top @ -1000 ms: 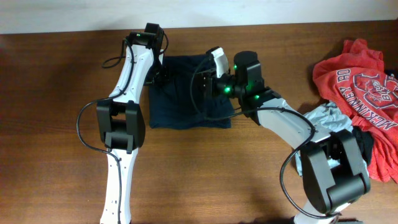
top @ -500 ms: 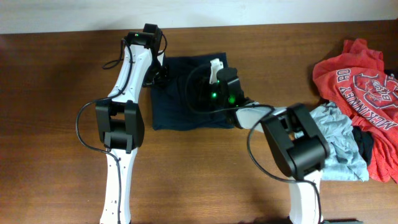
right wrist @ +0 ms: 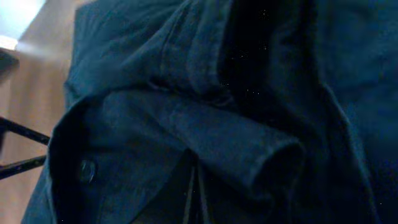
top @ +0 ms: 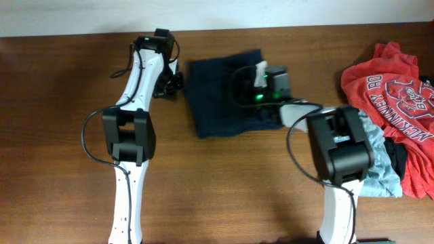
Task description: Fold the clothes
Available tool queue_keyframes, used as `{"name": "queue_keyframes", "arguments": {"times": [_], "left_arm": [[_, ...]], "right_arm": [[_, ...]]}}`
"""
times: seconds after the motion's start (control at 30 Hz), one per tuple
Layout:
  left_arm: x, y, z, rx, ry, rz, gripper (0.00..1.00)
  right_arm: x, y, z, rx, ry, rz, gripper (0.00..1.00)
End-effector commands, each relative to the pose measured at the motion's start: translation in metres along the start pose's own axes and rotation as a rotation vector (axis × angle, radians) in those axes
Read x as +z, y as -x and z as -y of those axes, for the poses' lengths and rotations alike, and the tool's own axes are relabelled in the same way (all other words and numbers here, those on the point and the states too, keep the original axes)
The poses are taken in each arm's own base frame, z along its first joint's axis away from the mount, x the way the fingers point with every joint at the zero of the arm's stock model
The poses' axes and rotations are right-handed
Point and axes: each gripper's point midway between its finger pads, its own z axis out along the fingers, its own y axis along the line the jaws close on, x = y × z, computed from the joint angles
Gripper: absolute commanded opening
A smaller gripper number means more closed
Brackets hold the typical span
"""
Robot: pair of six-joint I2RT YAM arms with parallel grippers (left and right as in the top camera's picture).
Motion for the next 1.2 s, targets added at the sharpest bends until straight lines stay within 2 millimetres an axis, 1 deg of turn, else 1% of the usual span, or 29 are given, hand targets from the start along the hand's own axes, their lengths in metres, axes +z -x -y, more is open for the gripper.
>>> {"name": "queue_keyframes", "arguments": {"times": [0.0, 0.07, 0.13, 0.17, 0.23, 0.27, 0.33, 0.37, 0.4, 0.47, 0.5, 0.53, 0.57, 0.6, 0.63, 0.67, 0.73, 0.77, 0.8, 0.87, 0.9, 0.93, 0.97, 1.0, 1.03, 1.07, 1.1, 1.17], "left_arm": [[0.011, -0.003, -0.029, -0.012, 0.035, -0.040, 0.01], [0.008, -0.006, -0.036, 0.001, 0.035, -0.055, 0.01], [0.004, -0.009, -0.038, 0.022, 0.029, -0.069, 0.01], [-0.001, -0.011, -0.037, 0.037, 0.017, -0.076, 0.01], [-0.010, -0.013, -0.032, 0.076, -0.016, -0.082, 0.01], [-0.018, -0.015, -0.028, 0.103, -0.033, -0.081, 0.01], [-0.044, -0.016, -0.022, 0.144, -0.051, -0.056, 0.03], [-0.067, -0.011, -0.017, 0.175, -0.062, 0.001, 0.04], [-0.085, -0.009, -0.012, 0.185, -0.074, 0.045, 0.04], [-0.112, -0.009, -0.007, 0.196, -0.083, 0.105, 0.07], [-0.138, -0.011, -0.004, 0.206, -0.084, 0.161, 0.08], [-0.153, -0.012, -0.003, 0.210, -0.084, 0.192, 0.08], [-0.177, -0.016, -0.002, 0.217, -0.075, 0.243, 0.08], [-0.191, -0.018, -0.004, 0.220, -0.060, 0.275, 0.08], [-0.216, -0.024, -0.005, 0.224, -0.035, 0.330, 0.08], [-0.229, -0.027, -0.006, 0.226, -0.025, 0.360, 0.08], [-0.276, -0.045, -0.007, 0.232, 0.000, 0.464, 0.09], [-0.303, -0.061, -0.008, 0.234, 0.013, 0.517, 0.15], [-0.314, -0.069, -0.008, 0.235, 0.017, 0.538, 0.17], [-0.338, -0.096, -0.016, 0.225, 0.058, 0.576, 0.21], [-0.345, -0.112, -0.022, 0.217, 0.084, 0.577, 0.23], [-0.346, -0.121, -0.024, 0.212, 0.087, 0.571, 0.24], [-0.344, -0.129, -0.025, 0.202, 0.084, 0.557, 0.26], [-0.339, -0.138, -0.027, 0.191, 0.083, 0.531, 0.28], [-0.330, -0.143, -0.028, 0.189, 0.084, 0.500, 0.32], [-0.317, -0.143, -0.027, 0.192, 0.066, 0.464, 0.34], [-0.310, -0.141, -0.023, 0.197, 0.042, 0.450, 0.35], [-0.275, -0.124, 0.000, 0.259, -0.094, 0.419, 0.39]], "right_arm": [[-0.018, -0.011, -0.009, -0.043, 0.088, -0.080, 0.04], [-0.029, -0.013, -0.024, -0.068, 0.092, -0.107, 0.04], [-0.042, -0.024, -0.039, -0.093, 0.080, -0.163, 0.04], [-0.050, -0.032, -0.048, -0.111, 0.074, -0.201, 0.04], [-0.061, -0.040, -0.059, -0.171, 0.058, -0.231, 0.04], [-0.068, -0.041, -0.064, -0.205, 0.033, -0.235, 0.04], [-0.088, -0.041, -0.074, -0.291, -0.044, -0.231, 0.04], [-0.105, -0.040, -0.082, -0.351, -0.108, -0.223, 0.04], [-0.117, -0.042, -0.086, -0.387, -0.148, -0.224, 0.04], [-0.134, -0.044, -0.092, -0.428, -0.203, -0.223, 0.04], [-0.143, -0.047, -0.098, -0.442, -0.220, -0.223, 0.04], [-0.148, -0.050, -0.103, -0.450, -0.216, -0.228, 0.04], [-0.150, -0.055, -0.107, -0.454, -0.213, -0.242, 0.04], [-0.151, -0.057, -0.107, -0.453, -0.214, -0.250, 0.04], [-0.152, -0.063, -0.106, -0.452, -0.220, -0.270, 0.04], [-0.153, -0.066, -0.104, -0.448, -0.226, -0.283, 0.04], [-0.155, -0.068, -0.102, -0.444, -0.234, -0.295, 0.04], [-0.155, -0.069, -0.102, -0.443, -0.236, -0.299, 0.04], [-0.156, -0.069, -0.102, -0.442, -0.237, -0.301, 0.04], [-0.157, -0.071, -0.101, -0.454, -0.239, -0.312, 0.04], [-0.157, -0.072, -0.100, -0.453, -0.241, -0.317, 0.04], [-0.157, -0.072, -0.100, -0.462, -0.240, -0.320, 0.04], [-0.157, -0.072, -0.100, -0.476, -0.240, -0.321, 0.04], [-0.158, -0.070, -0.097, -0.481, -0.256, -0.315, 0.04], [-0.158, -0.068, -0.094, -0.485, -0.276, -0.306, 0.04], [-0.158, -0.066, -0.093, -0.487, -0.285, -0.299, 0.05], [-0.158, -0.066, -0.094, -0.487, -0.283, -0.297, 0.05], [-0.156, -0.065, -0.097, -0.445, -0.272, -0.287, 0.05]]}}
